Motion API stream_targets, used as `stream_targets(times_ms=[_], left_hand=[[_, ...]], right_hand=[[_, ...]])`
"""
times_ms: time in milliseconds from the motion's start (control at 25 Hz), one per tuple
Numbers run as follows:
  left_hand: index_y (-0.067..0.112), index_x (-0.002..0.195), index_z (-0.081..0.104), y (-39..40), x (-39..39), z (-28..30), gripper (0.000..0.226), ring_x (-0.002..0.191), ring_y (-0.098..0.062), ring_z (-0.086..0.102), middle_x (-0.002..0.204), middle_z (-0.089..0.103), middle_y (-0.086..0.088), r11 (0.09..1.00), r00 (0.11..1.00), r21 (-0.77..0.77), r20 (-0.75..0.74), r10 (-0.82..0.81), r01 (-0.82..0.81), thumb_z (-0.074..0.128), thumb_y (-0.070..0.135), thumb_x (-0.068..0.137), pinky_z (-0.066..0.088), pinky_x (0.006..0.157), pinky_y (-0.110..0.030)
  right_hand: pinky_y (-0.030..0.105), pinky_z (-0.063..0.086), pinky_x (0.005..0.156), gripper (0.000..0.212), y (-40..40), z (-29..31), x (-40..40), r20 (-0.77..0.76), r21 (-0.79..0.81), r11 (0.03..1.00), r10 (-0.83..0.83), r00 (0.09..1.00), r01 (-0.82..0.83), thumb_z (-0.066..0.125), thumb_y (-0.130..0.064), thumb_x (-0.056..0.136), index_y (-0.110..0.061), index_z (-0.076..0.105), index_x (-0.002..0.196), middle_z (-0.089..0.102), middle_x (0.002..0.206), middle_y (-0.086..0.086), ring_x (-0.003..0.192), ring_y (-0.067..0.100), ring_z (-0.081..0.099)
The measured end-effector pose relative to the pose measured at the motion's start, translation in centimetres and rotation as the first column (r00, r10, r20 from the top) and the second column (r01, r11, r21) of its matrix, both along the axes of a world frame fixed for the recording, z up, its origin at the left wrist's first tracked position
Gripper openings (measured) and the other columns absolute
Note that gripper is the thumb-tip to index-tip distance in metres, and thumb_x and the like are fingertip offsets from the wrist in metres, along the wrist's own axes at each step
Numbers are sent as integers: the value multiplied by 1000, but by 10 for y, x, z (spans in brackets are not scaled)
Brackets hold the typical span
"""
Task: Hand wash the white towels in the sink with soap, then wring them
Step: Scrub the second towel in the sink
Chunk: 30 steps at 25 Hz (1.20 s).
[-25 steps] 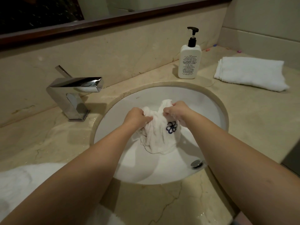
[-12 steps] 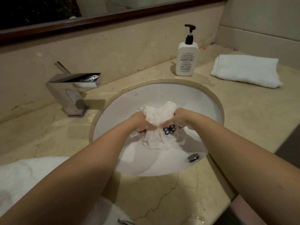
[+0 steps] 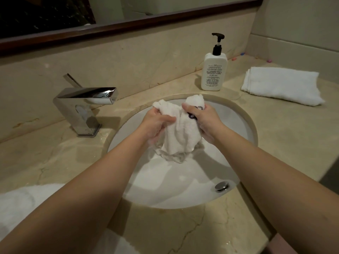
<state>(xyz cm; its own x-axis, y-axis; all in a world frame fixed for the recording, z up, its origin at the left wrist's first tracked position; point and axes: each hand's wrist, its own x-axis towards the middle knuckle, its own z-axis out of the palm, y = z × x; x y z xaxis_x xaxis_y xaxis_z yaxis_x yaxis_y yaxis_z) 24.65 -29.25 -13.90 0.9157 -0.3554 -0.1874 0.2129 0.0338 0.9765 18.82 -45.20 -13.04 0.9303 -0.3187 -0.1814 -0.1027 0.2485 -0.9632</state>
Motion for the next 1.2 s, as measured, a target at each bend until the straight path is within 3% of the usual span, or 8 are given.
stream_targets(times_ms=[120, 240, 440, 600, 720, 840, 1040, 1200], left_hand=[[11, 103, 71, 1, 4, -4, 17, 94, -24, 74, 100, 77, -6, 976, 979, 212, 202, -5, -39, 75, 22, 90, 59, 90, -44], [2, 93, 61, -1, 4, -10, 42, 74, -19, 55, 83, 60, -5, 917, 936, 365, 351, 22, -159, 61, 44, 98, 44, 69, -35], [7, 126, 63, -3, 7, -5, 85, 111, -24, 65, 123, 68, -5, 936, 944, 228, 256, 208, -268, 57, 76, 79, 52, 100, -46], [16, 64, 51, -2, 8, -4, 54, 59, -14, 49, 64, 53, 5, 849, 814, 135, 393, 427, -511, 73, 62, 83, 39, 59, -32], [18, 60, 44, -3, 4, 1, 51, 54, -10, 42, 59, 46, 5, 847, 753, 60, 494, 435, -528, 67, 47, 95, 34, 57, -30], [11, 66, 45, -8, -2, 7, 47, 60, -11, 43, 64, 44, -1, 931, 822, -12, 467, 327, -364, 64, 40, 99, 36, 59, -25], [10, 117, 68, -21, -5, 4, 70, 105, -32, 73, 113, 75, -14, 920, 957, -262, -93, 276, -291, 67, 69, 79, 54, 101, -53], [16, 137, 54, -40, -20, -5, 83, 115, -24, 68, 125, 70, -6, 975, 977, -82, 38, 209, -205, 62, 76, 80, 52, 104, -51]], right_hand=[[36, 59, 67, 20, -2, 6, 9, -37, -44, 998, 33, 999, -35, 73, -3, 81, 0, 64, 99, 69, 86, 18, 76, 31, 69], [26, 36, 50, 8, -2, 9, 18, -92, -90, 995, -43, 995, 35, 62, -7, 85, -12, 55, 84, 48, 73, 10, 59, 20, 46], [29, 27, 56, 19, -6, -2, 13, -88, -505, 863, -62, 994, 9, 54, -16, 89, -14, 58, 70, 43, 64, 1, 63, 18, 38], [30, 36, 61, 22, -6, 4, 12, -60, -205, 925, -339, 939, 321, 64, -29, 86, -15, 57, 71, 54, 64, -4, 64, 15, 47], [29, 42, 64, 26, -4, 7, 10, 28, -177, 892, -418, 908, 416, 69, -34, 86, -16, 57, 71, 58, 68, -2, 64, 15, 52], [31, 42, 61, 14, 3, 13, 6, 182, -135, 907, -372, 910, 398, 68, -20, 82, -13, 58, 74, 54, 68, 3, 64, 18, 49], [28, 50, 61, 8, 36, 13, 6, 209, -23, 948, -306, 929, 318, 70, -13, 87, -15, 62, 84, 62, 71, -3, 63, 11, 57], [29, 50, 67, 21, 42, 3, 10, 75, 71, 860, -509, 858, 505, 68, -29, 93, -9, 60, 93, 63, 80, 4, 65, 12, 60]])
